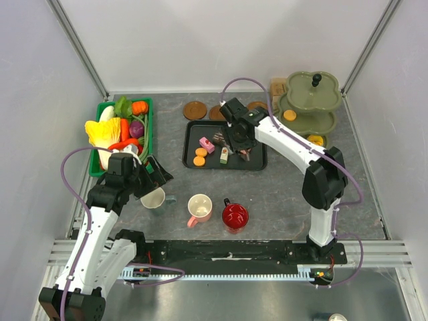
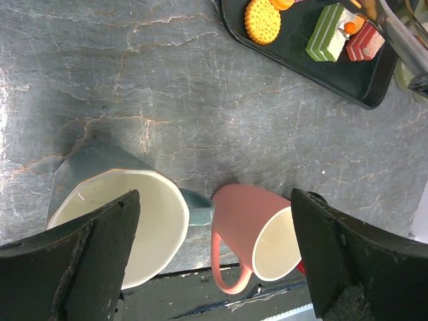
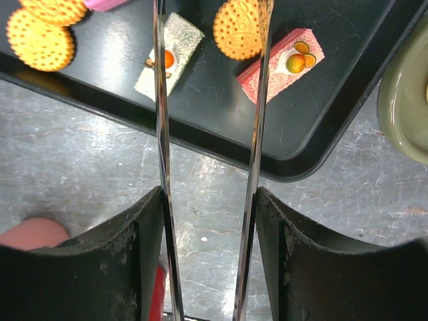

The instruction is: Serve the afternoon tea

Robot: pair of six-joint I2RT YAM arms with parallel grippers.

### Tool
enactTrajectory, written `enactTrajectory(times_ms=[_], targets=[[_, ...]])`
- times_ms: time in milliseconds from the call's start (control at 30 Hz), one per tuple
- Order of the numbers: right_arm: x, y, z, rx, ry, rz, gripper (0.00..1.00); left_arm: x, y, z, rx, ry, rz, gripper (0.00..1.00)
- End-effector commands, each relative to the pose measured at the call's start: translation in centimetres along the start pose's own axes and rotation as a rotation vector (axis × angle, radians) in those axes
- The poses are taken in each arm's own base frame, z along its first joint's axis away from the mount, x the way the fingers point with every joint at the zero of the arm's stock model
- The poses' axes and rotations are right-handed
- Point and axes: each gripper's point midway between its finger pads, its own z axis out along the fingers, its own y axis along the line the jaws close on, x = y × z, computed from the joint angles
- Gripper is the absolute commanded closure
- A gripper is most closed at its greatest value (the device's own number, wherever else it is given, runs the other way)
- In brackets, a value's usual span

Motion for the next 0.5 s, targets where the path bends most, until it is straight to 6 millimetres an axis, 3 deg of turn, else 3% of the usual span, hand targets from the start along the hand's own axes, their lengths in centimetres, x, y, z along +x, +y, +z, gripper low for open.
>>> enactTrajectory(times_ms=[0, 233, 467], targets=[[-2.4, 0.4, -5.3, -0.084, -0.153, 0.04, 0.38, -0.8, -0.7, -0.1, 0.036, -0.033, 0.018, 0.01], [-0.4, 0.0, -6.4, -0.1, -0.148, 0.071, 0.39, -0.8, -0.8, -0.2, 0.042, -0.035, 0.019, 0.0], [3.2, -1.0, -5.4, -0.064, -0.121, 0.143, 0.43, -0.7, -0.8, -0.2, 0.043, -0.032, 0.022, 0.01]])
